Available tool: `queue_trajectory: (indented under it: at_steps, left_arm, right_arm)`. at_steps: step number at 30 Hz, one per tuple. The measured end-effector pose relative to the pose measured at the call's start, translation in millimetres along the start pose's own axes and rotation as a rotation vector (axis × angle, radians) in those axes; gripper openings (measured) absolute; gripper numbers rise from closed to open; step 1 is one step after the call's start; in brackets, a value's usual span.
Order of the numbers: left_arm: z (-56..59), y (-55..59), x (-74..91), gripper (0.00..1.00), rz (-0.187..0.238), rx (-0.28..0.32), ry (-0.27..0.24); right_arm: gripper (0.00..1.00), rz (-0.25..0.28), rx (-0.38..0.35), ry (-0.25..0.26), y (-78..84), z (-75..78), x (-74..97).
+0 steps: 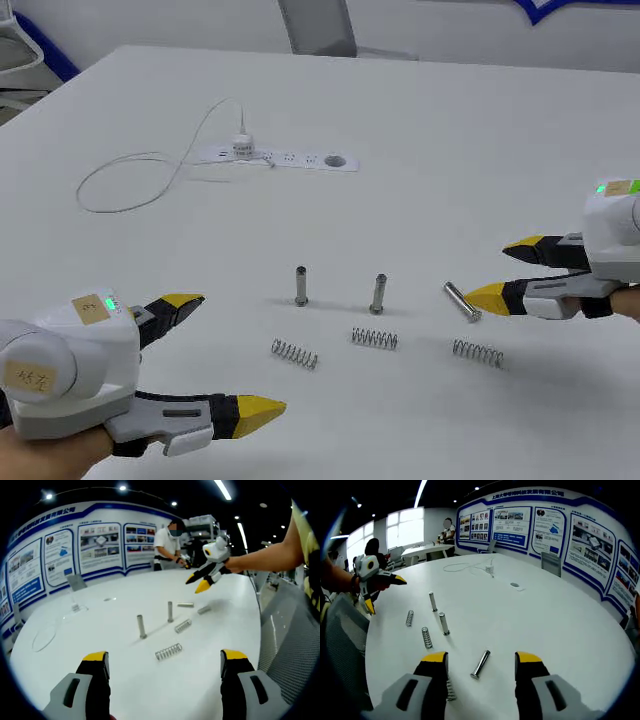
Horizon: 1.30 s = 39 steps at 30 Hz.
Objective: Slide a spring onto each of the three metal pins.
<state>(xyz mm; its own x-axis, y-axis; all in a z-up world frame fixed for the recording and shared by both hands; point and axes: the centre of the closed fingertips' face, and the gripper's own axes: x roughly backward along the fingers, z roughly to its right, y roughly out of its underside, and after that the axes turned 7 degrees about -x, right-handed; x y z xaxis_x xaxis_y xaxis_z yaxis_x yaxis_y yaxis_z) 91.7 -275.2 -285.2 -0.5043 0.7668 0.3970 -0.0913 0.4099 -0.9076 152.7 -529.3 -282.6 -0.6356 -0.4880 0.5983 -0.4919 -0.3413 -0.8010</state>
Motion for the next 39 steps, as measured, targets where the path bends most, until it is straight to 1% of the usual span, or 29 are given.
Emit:
queue_trajectory:
  at_steps: [3, 9, 10, 12, 14, 18, 20, 22, 23, 24, 27, 28, 30, 34, 35, 37, 39]
  left_arm:
    - [-0.5, 0.3, 0.2, 0.93, 0.0, 0.001, -0.002]
    - [-0.6, 1.8, 0.6, 0.93, -0.001, 0.003, -0.001]
    - [-0.2, 1.8, 0.6, 0.93, -0.001, 0.003, -0.002]
    - [0.0, 2.2, 0.6, 0.93, -0.002, 0.004, -0.002]
    - [0.2, 2.5, 0.7, 0.92, -0.002, 0.005, -0.002]
    - [1.2, 2.7, 0.9, 0.92, -0.002, 0.008, -0.001]
    - [1.6, 2.8, 1.0, 0.92, -0.003, 0.008, -0.001]
    - [1.6, 3.0, 1.0, 0.92, -0.004, 0.008, -0.001]
    - [1.5, 3.2, 1.1, 0.91, -0.004, 0.008, -0.001]
    - [1.5, 3.5, 1.2, 0.91, -0.006, 0.008, -0.001]
    - [1.6, 4.0, 1.6, 0.91, -0.006, 0.01, -0.001]
    - [1.6, 4.2, 1.8, 0.91, -0.007, 0.01, -0.002]
    - [1.7, 4.5, 1.8, 0.91, -0.006, 0.013, -0.002]
    - [2.3, 5.3, 1.8, 0.91, -0.006, 0.016, -0.002]
    - [2.6, 5.4, 1.8, 0.91, -0.006, 0.016, -0.002]
    - [2.8, 5.7, 2.0, 0.91, -0.006, 0.017, -0.001]
    - [2.8, 5.9, 2.3, 0.91, -0.007, 0.016, -0.002]
  right_arm:
    - [0.52, -0.027, 0.019, 0.005, 1.2, 0.8, -7.9]
    - [0.48, -0.064, -0.003, 0.024, 4.7, 5.3, -20.9]
    - [0.47, -0.078, -0.012, 0.031, 7.4, 6.6, -23.5]
    - [0.42, -0.092, -0.02, 0.041, 10.1, 8.2, -26.3]
    - [0.4, -0.098, -0.042, 0.049, 11.5, 9.0, -30.5]
    - [0.34, -0.123, -0.055, 0.057, 15.1, 7.5, -38.4]
    - [0.31, -0.14, -0.054, 0.074, 17.8, 8.9, -41.7]
    - [0.3, -0.148, -0.061, 0.076, 18.9, 8.7, -44.2]
    - [0.29, -0.155, -0.067, 0.082, 20.0, 9.3, -46.2]
    - [0.28, -0.168, -0.066, 0.1, 22.0, 11.8, -46.5]
    - [0.24, -0.178, -0.083, 0.107, 23.4, 12.1, -49.9]
    - [0.23, -0.192, -0.085, 0.122, 25.6, 13.9, -51.0]
    - [0.21, -0.2, -0.103, 0.118, 27.2, 12.9, -53.8]
    - [0.17, -0.216, -0.114, 0.132, 28.9, 13.7, -57.5]
    - [0.17, -0.224, -0.12, 0.144, 29.9, 15.4, -57.7]
    - [0.16, -0.223, -0.133, 0.143, 29.5, 15.7, -58.8]
    - [0.15, -0.235, -0.15, 0.143, 30.9, 15.5, -60.1]
